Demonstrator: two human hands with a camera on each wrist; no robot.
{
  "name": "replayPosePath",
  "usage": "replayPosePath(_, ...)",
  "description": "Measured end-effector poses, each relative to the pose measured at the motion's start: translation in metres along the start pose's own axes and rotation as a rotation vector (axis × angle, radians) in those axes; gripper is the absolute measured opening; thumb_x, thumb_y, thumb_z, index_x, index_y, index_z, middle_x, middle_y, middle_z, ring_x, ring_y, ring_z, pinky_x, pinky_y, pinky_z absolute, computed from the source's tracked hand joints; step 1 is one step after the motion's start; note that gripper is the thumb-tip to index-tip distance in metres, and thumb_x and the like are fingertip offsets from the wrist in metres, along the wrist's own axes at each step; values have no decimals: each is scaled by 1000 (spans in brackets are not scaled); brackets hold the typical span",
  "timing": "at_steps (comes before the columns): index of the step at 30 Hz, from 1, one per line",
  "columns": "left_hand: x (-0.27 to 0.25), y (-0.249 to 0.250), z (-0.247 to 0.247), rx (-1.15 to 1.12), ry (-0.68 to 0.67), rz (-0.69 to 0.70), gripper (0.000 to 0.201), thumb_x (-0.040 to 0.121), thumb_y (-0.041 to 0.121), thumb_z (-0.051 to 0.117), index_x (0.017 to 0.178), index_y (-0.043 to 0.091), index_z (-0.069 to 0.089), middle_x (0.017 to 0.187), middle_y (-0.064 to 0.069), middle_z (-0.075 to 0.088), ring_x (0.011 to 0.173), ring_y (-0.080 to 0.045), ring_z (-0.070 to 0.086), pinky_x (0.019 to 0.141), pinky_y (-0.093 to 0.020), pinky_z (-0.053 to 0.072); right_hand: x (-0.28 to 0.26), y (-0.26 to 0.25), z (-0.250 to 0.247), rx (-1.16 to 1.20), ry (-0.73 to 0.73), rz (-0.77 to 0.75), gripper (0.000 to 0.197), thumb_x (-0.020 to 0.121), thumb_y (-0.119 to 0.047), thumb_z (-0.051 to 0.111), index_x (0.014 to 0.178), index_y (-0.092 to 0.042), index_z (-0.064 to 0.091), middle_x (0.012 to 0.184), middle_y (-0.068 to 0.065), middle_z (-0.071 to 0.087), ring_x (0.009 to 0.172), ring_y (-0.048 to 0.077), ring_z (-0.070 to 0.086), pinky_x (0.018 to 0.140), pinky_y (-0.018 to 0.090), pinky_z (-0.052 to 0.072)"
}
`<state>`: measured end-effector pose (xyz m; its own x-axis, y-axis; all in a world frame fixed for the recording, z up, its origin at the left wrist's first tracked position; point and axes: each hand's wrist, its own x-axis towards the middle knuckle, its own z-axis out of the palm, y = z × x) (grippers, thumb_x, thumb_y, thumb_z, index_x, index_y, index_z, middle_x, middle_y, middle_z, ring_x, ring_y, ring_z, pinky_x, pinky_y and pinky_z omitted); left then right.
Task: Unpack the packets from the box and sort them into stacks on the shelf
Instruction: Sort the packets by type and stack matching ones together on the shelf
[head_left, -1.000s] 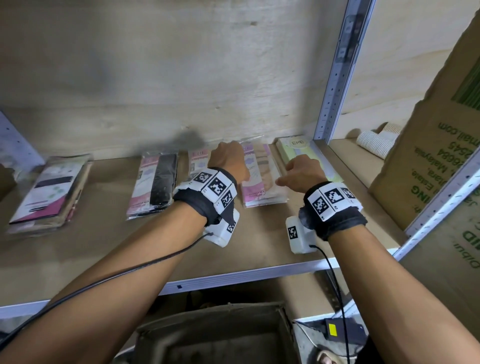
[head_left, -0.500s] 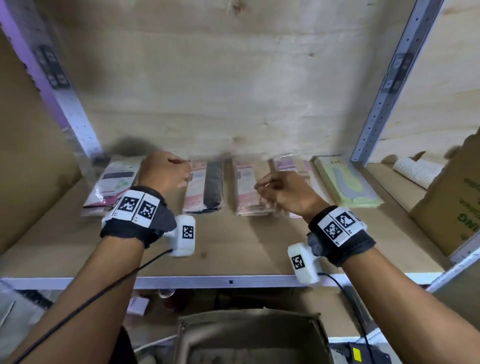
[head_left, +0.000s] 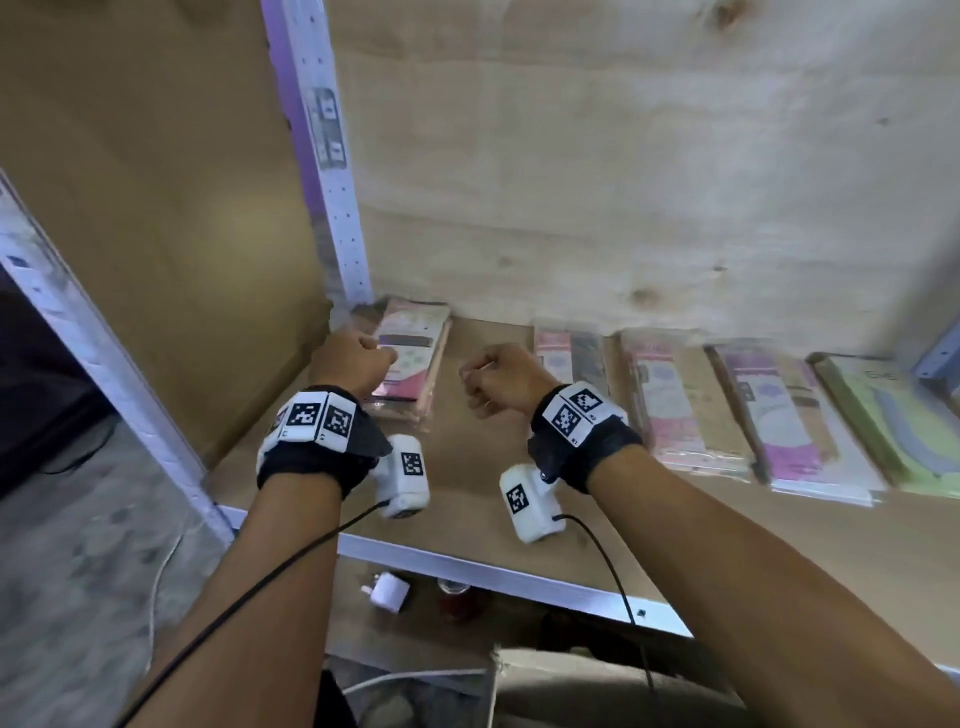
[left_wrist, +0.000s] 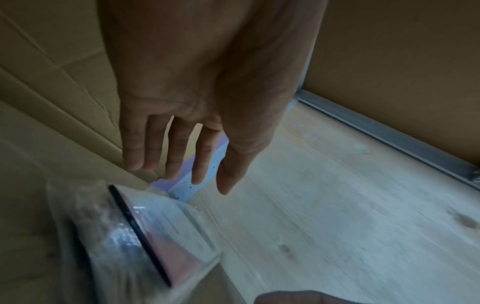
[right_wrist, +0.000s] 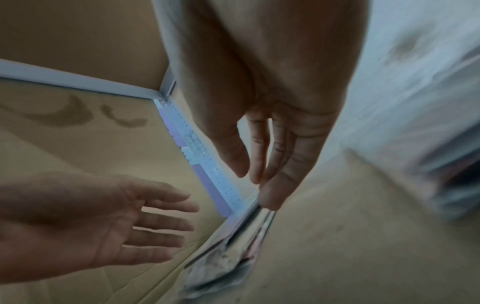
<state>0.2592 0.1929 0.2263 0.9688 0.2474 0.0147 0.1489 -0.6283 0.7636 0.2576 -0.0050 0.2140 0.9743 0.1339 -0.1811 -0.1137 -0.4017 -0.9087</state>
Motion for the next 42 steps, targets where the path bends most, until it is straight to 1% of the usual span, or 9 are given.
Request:
replayPosePath(4,4,-14,0,44,-53,-14,34,91,22,65,121,7,66,119,-13,68,108,-31,64,84,-30,44,24,-6,29,53,-12,33,12,95,-4,58,83,-4,56,70,15,57,56,24,58,70,47,59)
replayPosePath(7,6,-22,6,21,-107,7,45,91,19,65,135,13,56,131,-10,65,117,-31,61,101,-36,47,37,-7,44,65,-1,41,19,93,-7,63,75,-6,58,68,14,59,55,24,60,69,46,62)
replayPosePath(14,5,-24,5,40,-110,-59,36,90,15,60,118,-7,60,117,-31,66,109,-46,64,93,-50,53,44,11,37,-4,22,93,20,81,-12,80,71,-14,63,69,5,66,48,16,56,55,29,55)
replayPosePath(19,1,-16,9,-20,-126,-124,23,91,15,59,107,2,68,107,-14,74,102,-36,68,89,-42,55,22,8,9,60,34,64,13,83,-6,75,77,-11,65,86,16,70,67,25,62,68,39,55)
replayPosePath(24,-15,24,21,-507,-228,-102,16,99,26,59,93,12,62,85,-13,61,75,-28,59,91,-43,53,-20,-10,-31,134,57,-101,12,86,0,69,82,-12,68,83,11,72,61,16,65,48,22,50)
replayPosePath(27,-32,49,26,-804,-273,-166,46,85,49,74,111,15,58,99,-13,66,83,-27,73,88,-45,61,-49,-15,-59,35,160,-300,12,85,2,70,97,0,72,74,5,66,57,6,60,55,18,47)
replayPosePath(31,-45,78,40,-1039,-434,-193,94,51,57,91,124,13,53,115,-24,65,97,-37,75,77,-43,63,-94,-7,-95,-249,222,-518,14,83,-8,75,93,-18,76,86,1,70,77,14,62,75,24,50)
replayPosePath(37,-68,104,92,-1058,-388,-254,7,96,13,64,95,8,59,99,-15,72,93,-25,71,66,-31,61,-141,34,-142,-512,175,-461,26,77,-28,83,102,-25,76,106,4,60,101,16,54,88,29,43)
replayPosePath(42,-86,115,134,-1004,-535,-266,36,95,9,65,129,0,57,126,-18,66,98,-23,67,74,-32,63,-156,82,-182,-181,369,-295,27,79,-48,77,101,-35,70,110,-13,63,103,-1,58,84,21,47)
